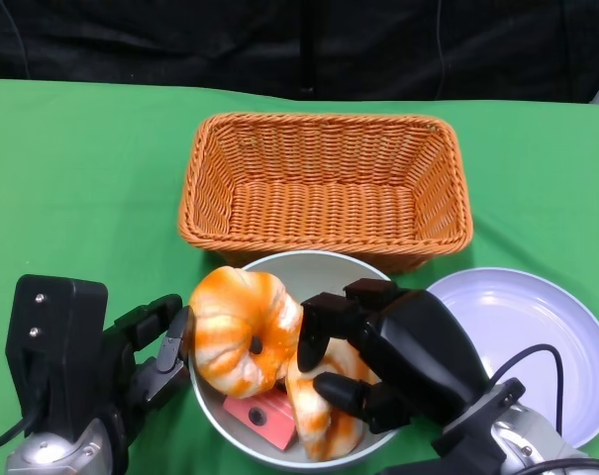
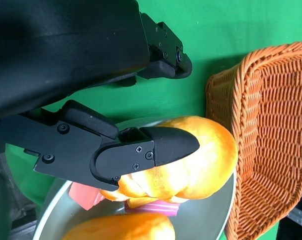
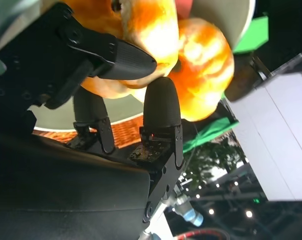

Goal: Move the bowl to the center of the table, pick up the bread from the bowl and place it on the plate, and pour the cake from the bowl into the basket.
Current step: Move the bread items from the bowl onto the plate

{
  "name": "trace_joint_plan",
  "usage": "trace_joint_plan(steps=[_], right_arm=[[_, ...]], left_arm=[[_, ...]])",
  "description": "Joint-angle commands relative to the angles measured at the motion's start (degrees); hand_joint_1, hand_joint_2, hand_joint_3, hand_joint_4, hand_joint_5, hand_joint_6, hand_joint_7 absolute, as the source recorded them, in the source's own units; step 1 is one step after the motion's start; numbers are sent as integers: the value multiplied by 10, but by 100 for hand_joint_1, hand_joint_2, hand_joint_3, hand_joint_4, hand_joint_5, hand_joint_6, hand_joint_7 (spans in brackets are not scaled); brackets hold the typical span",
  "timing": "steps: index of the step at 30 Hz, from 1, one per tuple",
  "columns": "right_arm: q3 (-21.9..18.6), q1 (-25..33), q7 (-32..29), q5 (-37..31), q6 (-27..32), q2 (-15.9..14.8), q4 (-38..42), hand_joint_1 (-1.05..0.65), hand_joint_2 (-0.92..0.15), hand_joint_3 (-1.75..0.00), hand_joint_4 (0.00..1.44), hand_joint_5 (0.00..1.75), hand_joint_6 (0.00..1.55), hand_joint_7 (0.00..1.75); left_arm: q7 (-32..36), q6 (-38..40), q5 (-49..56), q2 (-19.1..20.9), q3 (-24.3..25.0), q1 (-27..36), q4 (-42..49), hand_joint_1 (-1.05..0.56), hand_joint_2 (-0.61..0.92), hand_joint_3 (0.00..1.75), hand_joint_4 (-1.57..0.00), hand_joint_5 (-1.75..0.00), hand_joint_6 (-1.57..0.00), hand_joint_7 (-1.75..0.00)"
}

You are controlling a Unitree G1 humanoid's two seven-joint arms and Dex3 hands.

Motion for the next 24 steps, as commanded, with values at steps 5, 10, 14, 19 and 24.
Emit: trace_joint_plan(steps=[5,10,14,19,24], right_arm=[[-16,-1,-37,10,-31,4,-27,-23,-22,-160,107,175,81,175],[-21,8,-31,23,-42,6,-43,-25,-23,-164,106,175,80,175],[-22,9,-29,24,-43,6,-44,-25,-23,-164,106,175,80,175],[-26,1,-49,19,-60,12,-47,-27,-23,-163,107,175,80,175],[-53,3,-23,57,-64,7,-90,-28,-21,-163,106,175,80,175]], left_arm=[[-8,-7,-2,8,9,1,10,-69,92,66,0,-73,-32,-2],[-14,-4,-7,8,15,4,9,-69,92,67,0,-71,-31,-1],[-15,-4,-6,8,15,4,9,-69,92,67,0,-71,-31,-1],[-18,2,-12,10,23,4,4,-69,92,67,0,-71,-30,-1],[-17,6,-18,7,22,3,-2,-68,92,67,0,-69,-30,-1]])
